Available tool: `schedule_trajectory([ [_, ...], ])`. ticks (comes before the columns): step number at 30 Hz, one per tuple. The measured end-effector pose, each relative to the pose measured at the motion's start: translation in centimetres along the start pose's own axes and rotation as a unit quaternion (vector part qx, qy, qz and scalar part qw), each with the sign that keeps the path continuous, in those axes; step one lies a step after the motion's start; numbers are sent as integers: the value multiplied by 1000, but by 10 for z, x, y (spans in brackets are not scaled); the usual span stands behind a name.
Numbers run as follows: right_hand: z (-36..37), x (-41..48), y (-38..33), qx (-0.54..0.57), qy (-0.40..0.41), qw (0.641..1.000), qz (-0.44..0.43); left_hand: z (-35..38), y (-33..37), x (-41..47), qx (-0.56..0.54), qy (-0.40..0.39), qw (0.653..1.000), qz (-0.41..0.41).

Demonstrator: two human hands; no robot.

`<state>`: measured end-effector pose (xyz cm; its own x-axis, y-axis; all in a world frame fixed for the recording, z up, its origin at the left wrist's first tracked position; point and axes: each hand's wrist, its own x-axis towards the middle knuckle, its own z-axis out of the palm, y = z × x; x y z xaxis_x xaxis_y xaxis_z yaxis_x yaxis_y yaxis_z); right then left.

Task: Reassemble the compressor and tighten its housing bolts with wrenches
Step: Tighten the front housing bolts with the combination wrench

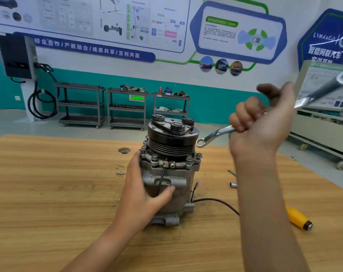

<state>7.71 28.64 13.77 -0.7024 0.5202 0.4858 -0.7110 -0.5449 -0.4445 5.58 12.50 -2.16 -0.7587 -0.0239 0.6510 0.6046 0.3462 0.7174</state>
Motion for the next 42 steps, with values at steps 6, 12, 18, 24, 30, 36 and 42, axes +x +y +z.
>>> schedule_trajectory([
  [6,-37,57,21,39,99,956,272,1,-1,0,-2,-3,1000,-3],
  [12,-47,72,48,40,73,930,358,0,0,0,-3,-1,1000,1],
  [18,-22,83,68,-119,-34,906,404,0,-1,-1,11,-5,1000,-21],
  [24,-27,83,90,-116,-36,892,436,0,2,0,10,-3,1000,-7],
  [30,-48,83,89,58,-3,886,459,-1,1,0,17,-9,1000,-18],
  [36,-54,81,76,55,11,903,425,-1,2,0,13,-10,1000,-19],
  [42,-61,74,74,96,45,900,422,-1,2,-1,8,-3,1000,-16],
])
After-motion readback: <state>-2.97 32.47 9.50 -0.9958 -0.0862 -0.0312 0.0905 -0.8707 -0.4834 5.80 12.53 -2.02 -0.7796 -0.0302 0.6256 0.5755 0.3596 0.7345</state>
